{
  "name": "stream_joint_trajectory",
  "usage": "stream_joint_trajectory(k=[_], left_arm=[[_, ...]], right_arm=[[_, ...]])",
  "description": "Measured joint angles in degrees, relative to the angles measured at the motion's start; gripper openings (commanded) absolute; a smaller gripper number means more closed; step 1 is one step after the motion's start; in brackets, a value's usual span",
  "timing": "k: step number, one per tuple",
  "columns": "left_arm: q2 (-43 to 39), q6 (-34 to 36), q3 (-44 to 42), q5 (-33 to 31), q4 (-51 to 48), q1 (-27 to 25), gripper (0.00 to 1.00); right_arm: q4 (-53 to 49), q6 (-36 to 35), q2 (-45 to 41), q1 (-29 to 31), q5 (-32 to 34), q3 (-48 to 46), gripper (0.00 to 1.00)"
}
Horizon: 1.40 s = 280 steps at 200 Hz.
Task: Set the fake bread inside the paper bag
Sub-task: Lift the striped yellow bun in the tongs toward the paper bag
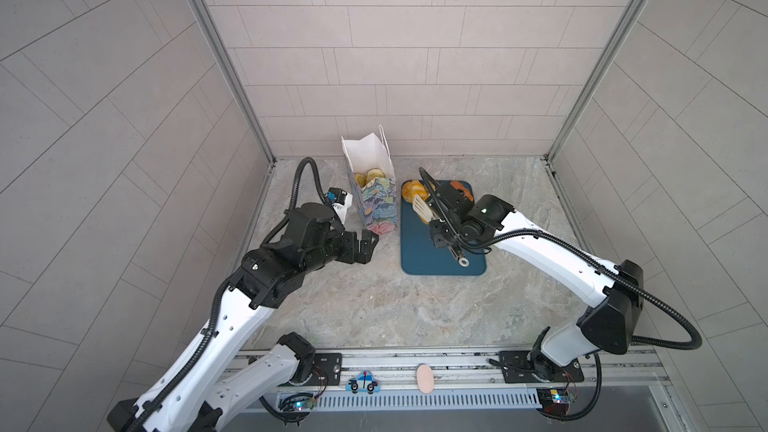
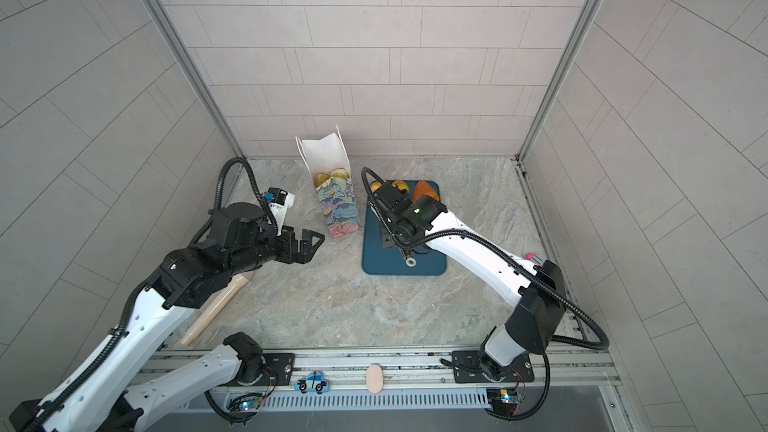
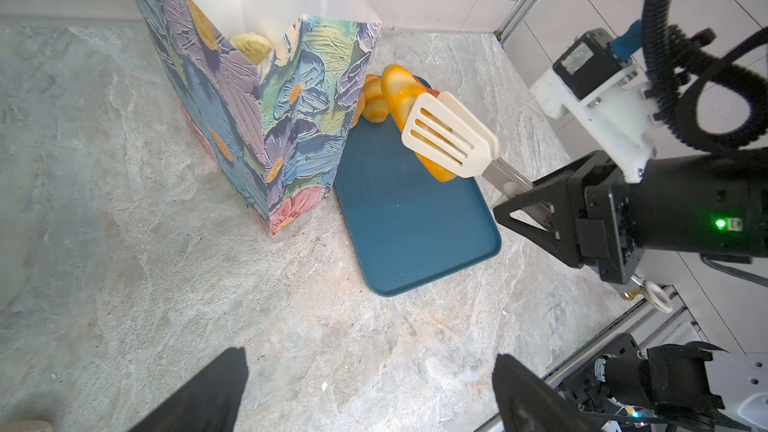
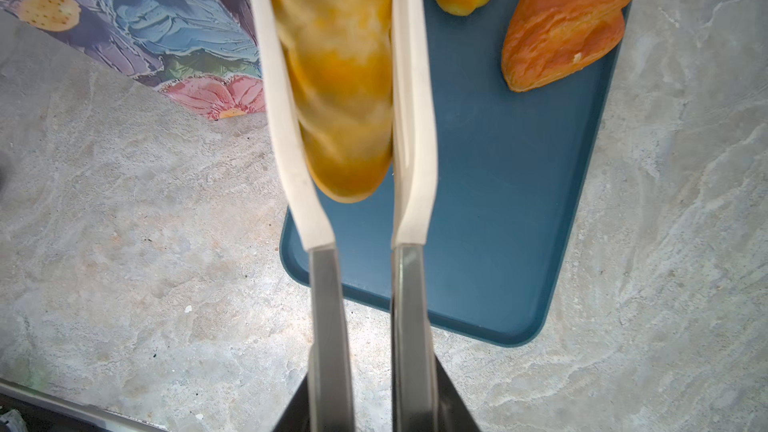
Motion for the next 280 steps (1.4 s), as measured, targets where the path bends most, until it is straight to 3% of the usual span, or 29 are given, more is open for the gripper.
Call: stream_joint_trajectory(k=[108, 176, 280], left_arm=[[0.0, 2.27, 6.51, -0.37, -4.2, 2.54, 1.0], [1.25, 2.71, 10.1, 2.56, -4.9, 4.79, 1.0], [1.09, 2.08, 10.01, 9.33, -4.15, 15.74, 1.0]], right_arm=[[-3.19, 0.13, -2.89, 1.62, 2.91, 8.41, 0.34], [-4.33, -1.4, -2.69, 4.17, 3.63, 17.64, 0.33], [-4.0, -5.97, 12.79, 7.15, 1.64, 34.75, 0.34]])
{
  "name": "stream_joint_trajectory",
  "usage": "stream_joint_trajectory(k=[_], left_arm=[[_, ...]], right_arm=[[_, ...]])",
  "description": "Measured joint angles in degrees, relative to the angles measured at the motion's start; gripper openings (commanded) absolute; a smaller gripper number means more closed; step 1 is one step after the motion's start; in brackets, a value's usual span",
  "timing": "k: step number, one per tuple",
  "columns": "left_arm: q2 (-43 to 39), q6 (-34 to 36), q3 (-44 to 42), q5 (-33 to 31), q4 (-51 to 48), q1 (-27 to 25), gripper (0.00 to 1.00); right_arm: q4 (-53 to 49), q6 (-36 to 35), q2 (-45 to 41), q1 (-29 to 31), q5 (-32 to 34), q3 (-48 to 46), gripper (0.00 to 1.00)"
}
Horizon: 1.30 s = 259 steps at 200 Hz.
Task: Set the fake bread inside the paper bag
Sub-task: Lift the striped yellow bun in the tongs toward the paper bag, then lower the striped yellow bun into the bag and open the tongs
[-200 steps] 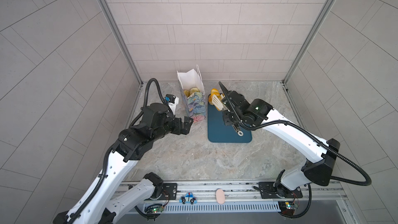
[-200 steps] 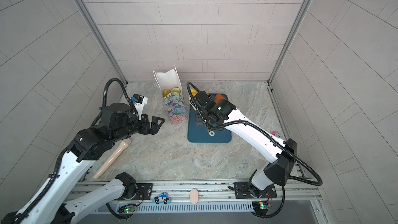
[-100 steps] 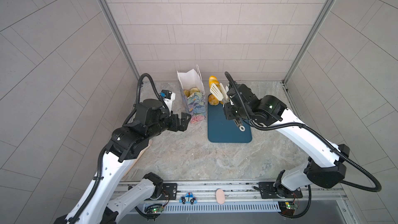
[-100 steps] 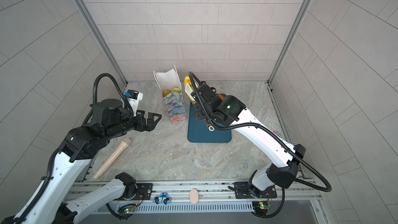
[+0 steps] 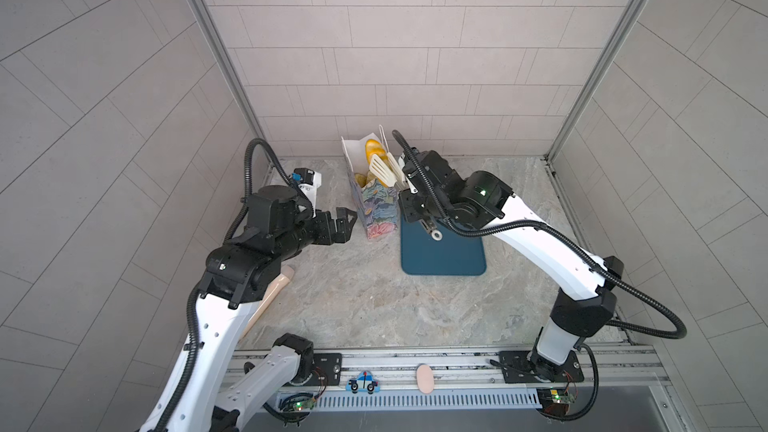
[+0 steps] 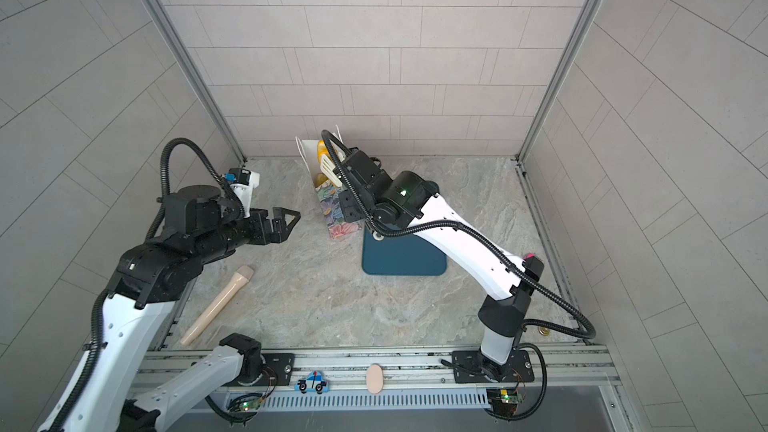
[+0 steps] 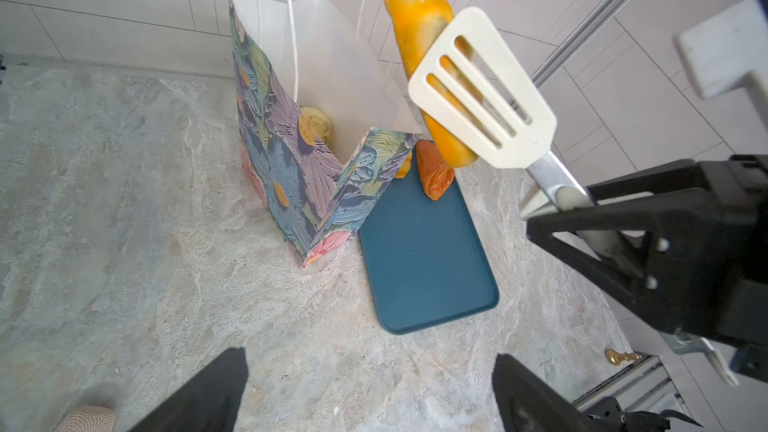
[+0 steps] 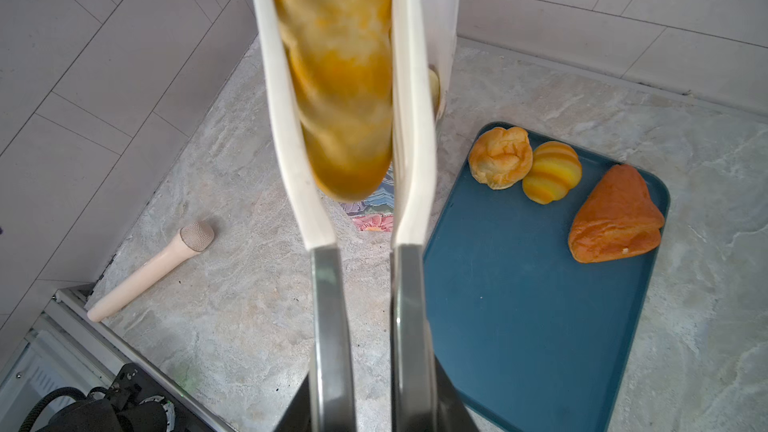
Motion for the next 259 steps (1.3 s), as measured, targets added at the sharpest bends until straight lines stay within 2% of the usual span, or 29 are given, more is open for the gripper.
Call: stream_joint_trajectory(k=[35, 136, 162, 211, 259], left_arm=[[-0.24, -0.72, -1.77, 2.27, 0.79, 1.66, 1.0], [0.02, -1.81, -3.65, 4.57, 2.71, 2.01, 1.0], [0.66, -2.21, -3.69, 4.83, 3.26, 2.05, 1.0], [1.92, -2.43, -3.76, 4.96, 4.17, 2.08, 1.0], [2.25, -2.43, -3.76, 4.96, 4.15, 2.08, 1.0]], right_arm=[[0.48, -1.46, 4.13, -0.15, -0.02, 4.46, 0.34], [-0.22, -2.95, 13.51, -4.59, -1.57, 14.12, 0.37], [-0.68, -3.17, 14.71, -5.46, -2.58, 15.32, 0.41], [-1.14, -3.45, 16.17, -6.71, -3.89, 16.98, 0.54], [-1.95, -3.41, 16.61, -7.06, -4.87, 17.92, 0.59]])
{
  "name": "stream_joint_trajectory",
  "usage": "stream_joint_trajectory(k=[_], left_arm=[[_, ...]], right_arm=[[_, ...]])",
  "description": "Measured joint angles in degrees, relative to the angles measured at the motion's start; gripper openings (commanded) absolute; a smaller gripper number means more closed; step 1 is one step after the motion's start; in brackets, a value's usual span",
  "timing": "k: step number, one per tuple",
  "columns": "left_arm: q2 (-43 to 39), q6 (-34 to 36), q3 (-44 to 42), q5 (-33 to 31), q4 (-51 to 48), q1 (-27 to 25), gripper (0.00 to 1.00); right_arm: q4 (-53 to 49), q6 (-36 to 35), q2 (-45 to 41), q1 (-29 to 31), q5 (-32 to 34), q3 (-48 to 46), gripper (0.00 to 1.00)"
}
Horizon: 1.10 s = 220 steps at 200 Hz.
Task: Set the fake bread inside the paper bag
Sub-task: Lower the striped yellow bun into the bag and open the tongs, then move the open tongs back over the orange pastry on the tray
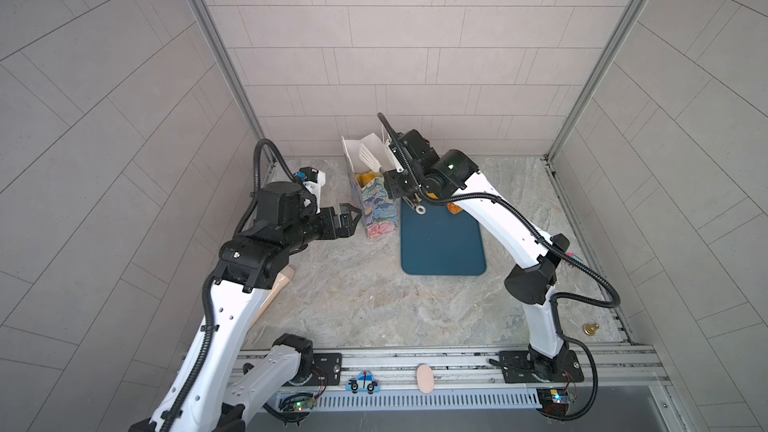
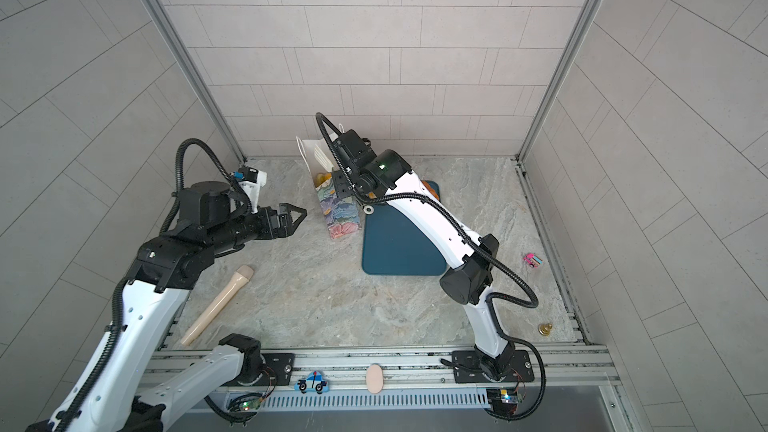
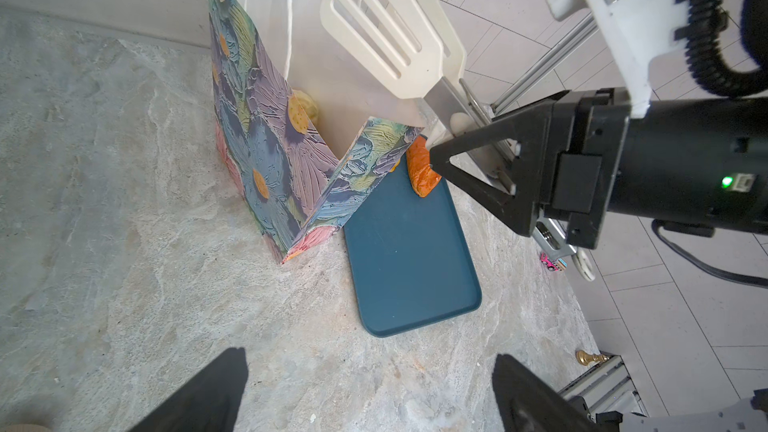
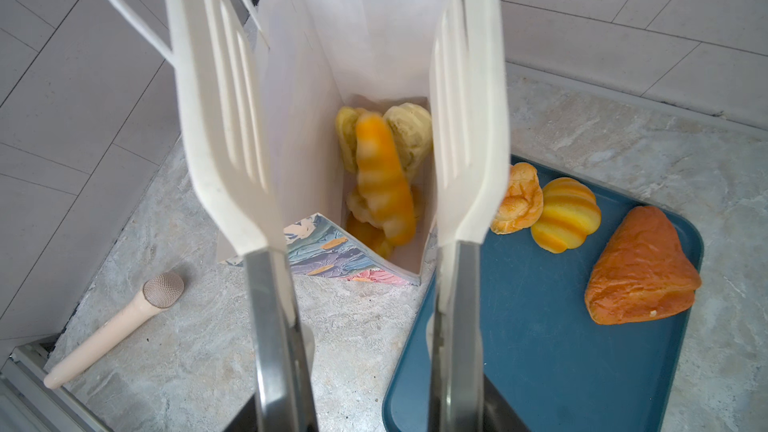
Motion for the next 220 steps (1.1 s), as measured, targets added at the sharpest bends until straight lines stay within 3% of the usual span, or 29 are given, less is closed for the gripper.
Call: stream_joint_trajectory(k=[94, 153, 220], left_arm=[[0.07, 0.07, 0.0, 1.84, -0.02, -0.09, 1.0], [0.57, 0.0, 0.44, -1.57, 0.11, -5.66, 1.0], [7.78, -1.16, 1.31, -11.58, 4.66, -20.06, 1.0]], right_arm=[[-3.21, -0.04, -2.86, 1.99, 2.51, -0.92, 0.57], [-0.63, -0.33, -20.68, -0.04, 7.04, -22.18, 0.57], [2.73, 1.4, -33.27, -13.6, 10.23, -50.45, 0.61]])
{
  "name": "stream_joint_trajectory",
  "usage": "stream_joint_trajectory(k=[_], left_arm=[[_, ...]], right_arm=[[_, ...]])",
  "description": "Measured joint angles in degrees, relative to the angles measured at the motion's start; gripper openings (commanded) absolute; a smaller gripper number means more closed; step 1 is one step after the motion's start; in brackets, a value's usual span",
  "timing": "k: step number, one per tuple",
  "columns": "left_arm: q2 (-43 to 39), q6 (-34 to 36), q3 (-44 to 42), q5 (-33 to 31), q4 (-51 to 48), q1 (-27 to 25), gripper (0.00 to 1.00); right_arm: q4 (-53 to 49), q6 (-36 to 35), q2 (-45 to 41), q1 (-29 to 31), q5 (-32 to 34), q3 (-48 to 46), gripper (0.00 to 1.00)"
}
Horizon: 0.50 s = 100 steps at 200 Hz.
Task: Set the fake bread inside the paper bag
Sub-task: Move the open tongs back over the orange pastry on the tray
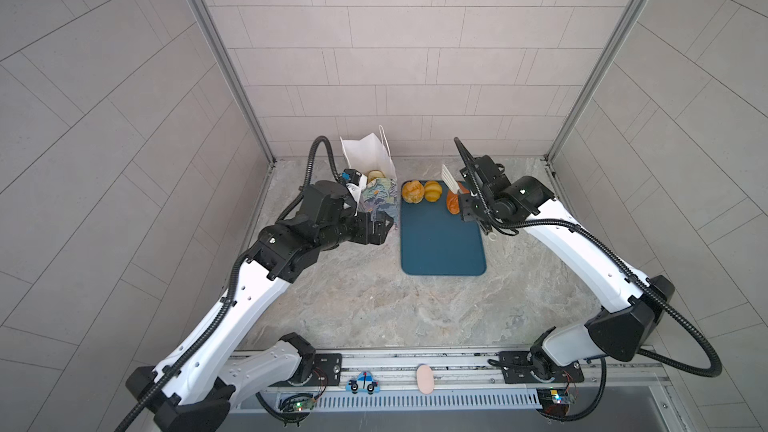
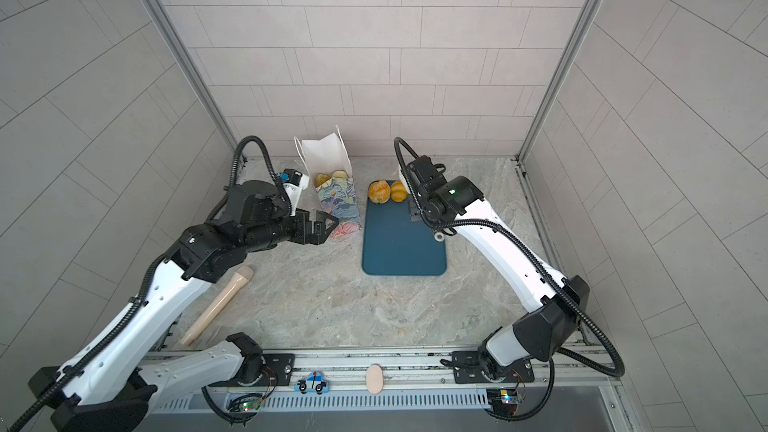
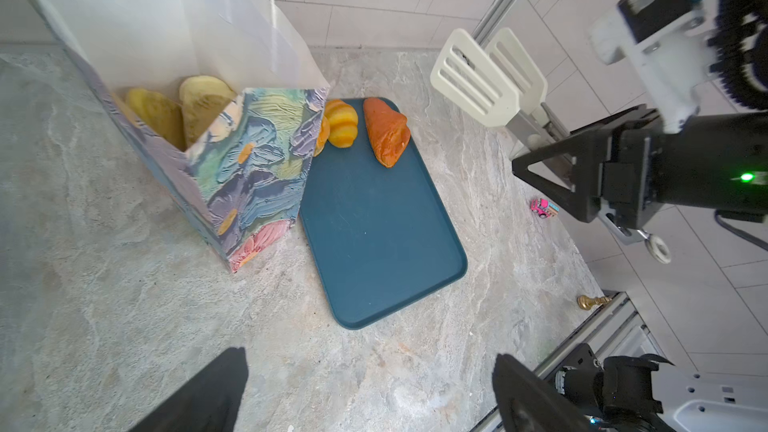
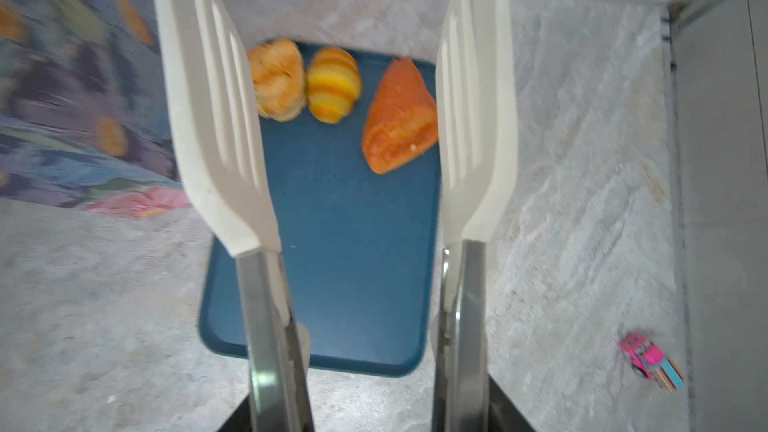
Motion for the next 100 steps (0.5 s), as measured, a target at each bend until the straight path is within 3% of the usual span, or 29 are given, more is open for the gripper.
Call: stream_joint_trajectory(k=[39, 100], left_arm=[[7.28, -1.44, 2.67, -3.15, 2.71, -3.26, 1.0], [17.42, -1.86, 10.69, -3.19, 4.28, -3.8, 1.0]], right_arm=[[0.48, -0.04, 2.21, -3.48, 0.07, -6.49, 0.61], [-1.01, -0.24, 20.13, -4.55, -2.12, 4.17, 0.63]])
